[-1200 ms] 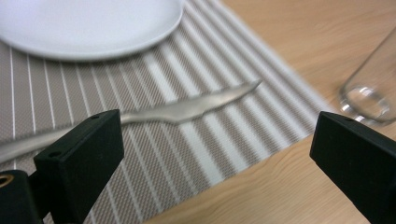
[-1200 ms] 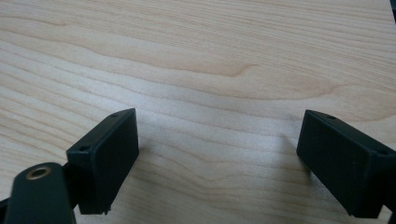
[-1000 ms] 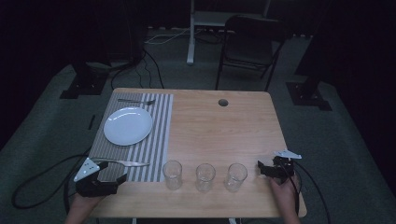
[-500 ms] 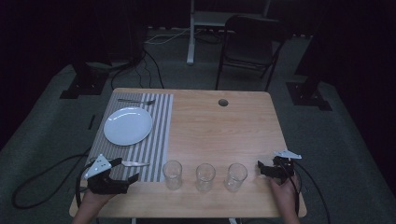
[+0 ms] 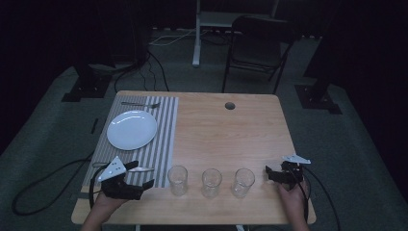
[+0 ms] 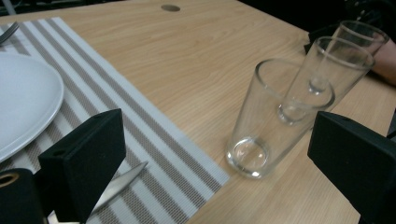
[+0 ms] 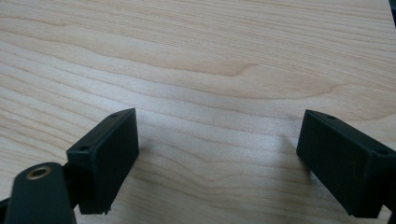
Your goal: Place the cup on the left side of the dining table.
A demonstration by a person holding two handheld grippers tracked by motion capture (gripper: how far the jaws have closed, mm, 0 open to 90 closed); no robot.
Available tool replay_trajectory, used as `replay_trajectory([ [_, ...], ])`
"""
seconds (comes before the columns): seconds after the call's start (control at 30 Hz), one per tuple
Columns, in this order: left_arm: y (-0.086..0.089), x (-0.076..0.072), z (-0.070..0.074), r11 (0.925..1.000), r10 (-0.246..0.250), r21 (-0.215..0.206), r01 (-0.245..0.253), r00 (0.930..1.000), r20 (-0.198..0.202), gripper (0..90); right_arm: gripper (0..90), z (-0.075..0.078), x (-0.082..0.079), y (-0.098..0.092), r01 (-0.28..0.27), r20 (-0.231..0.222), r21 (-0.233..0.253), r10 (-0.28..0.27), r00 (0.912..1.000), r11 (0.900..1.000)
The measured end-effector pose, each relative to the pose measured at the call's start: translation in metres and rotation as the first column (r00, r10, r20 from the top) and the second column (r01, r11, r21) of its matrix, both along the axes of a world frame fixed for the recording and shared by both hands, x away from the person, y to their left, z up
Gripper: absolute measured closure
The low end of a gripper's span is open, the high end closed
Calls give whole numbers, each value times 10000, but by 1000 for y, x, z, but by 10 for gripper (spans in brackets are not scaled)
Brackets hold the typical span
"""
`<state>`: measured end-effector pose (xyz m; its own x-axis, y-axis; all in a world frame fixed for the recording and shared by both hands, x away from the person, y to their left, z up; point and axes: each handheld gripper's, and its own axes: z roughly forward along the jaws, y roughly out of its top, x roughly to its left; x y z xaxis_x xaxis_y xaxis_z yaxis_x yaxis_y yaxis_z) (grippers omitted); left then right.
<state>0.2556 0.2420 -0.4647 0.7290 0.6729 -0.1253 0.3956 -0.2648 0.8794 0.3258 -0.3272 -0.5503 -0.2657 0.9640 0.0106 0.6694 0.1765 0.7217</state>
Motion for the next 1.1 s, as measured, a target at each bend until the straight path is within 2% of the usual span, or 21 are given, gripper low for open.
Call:
replay_trajectory([
  [0.13,-13,-3,7,9987,-502,47,501,9985,214,47,124,0,0,0,2,0,2,-2,10000,10000],
  [0.3,-34,-6,14,9925,-1223,82,1221,9917,400,47,125,0,0,0,-1,4,2,1,10000,10000],
  [0.37,-42,-7,14,9855,-1694,-87,1696,9853,196,47,127,0,0,1,52,2,-3,-52,10000,10000],
  [0.43,-46,-9,15,9785,-1969,-596,1972,9804,108,48,128,0,0,1,71,11,-10,-71,10000,10000],
  [0.47,-51,-10,17,9776,-2089,-228,2092,9778,165,48,128,0,0,1,81,3,7,-81,10000,10000],
  [0.5,-53,-11,18,9788,-2047,45,2047,9785,242,48,128,0,-1,2,87,18,-6,-87,10000,10000],
  [0.53,-55,-8,20,9754,-2200,-91,2201,9754,110,47,128,0,-1,2,92,9,0,-92,10000,10000],
  [0.57,-57,-6,22,9766,-2150,-3,2151,9765,145,48,127,0,-1,2,88,16,-4,-88,10000,10000],
  [0.6,-61,-4,24,9761,-2160,300,2153,9761,227,47,127,0,-1,2,83,18,1,-83,10000,10000],
  [0.63,-64,0,25,9727,-2295,400,2287,9732,160,47,128,0,-1,2,85,17,-1,-85,10000,10000],
  [0.67,-67,3,26,9740,-2232,437,2223,9746,183,48,127,0,-1,2,83,18,-2,-83,10000,10000],
  [0.73,-75,8,29,9665,-2509,572,2502,9680,52,48,127,0,-1,2,82,18,-1,-82,10000,10000],
  [0.83,-85,14,35,9616,-2669,674,2659,9637,57,48,127,0,-1,2,83,19,0,-83,10000,10000],
  [0.87,-88,15,37,9599,-2739,650,2729,9617,66,48,128,0,-1,2,83,19,-1,-83,10000,10000],
  [0.9,-91,16,39,9550,-2924,520,2919,9563,8,48,128,0,-1,2,84,18,0,-84,10000,10000],
  [0.93,-94,17,41,9547,-2927,567,2921,9562,28,48,127,0,-1,2,78,18,-12,-78,10000,10000],
  [1.0,-102,19,46,9468,-3103,902,3090,9507,-4,48,128,0,-1,2,78,18,-12,-78,10000,10000],
  [1.03,-104,20,46,9476,-3064,954,3049,9519,14,48,127,0,-1,2,79,17,-11,-79,10000,10000],
  [1.07,-107,22,48,9443,-3140,1030,3126,9494,-26,48,128,0,-1,2,78,17,-10,-78,10000,10000],
  [1.1,-109,24,49,9441,-3137,1050,3125,9495,-53,48,127,0,-1,2,72,22,-18,-72,10000,10000],
])
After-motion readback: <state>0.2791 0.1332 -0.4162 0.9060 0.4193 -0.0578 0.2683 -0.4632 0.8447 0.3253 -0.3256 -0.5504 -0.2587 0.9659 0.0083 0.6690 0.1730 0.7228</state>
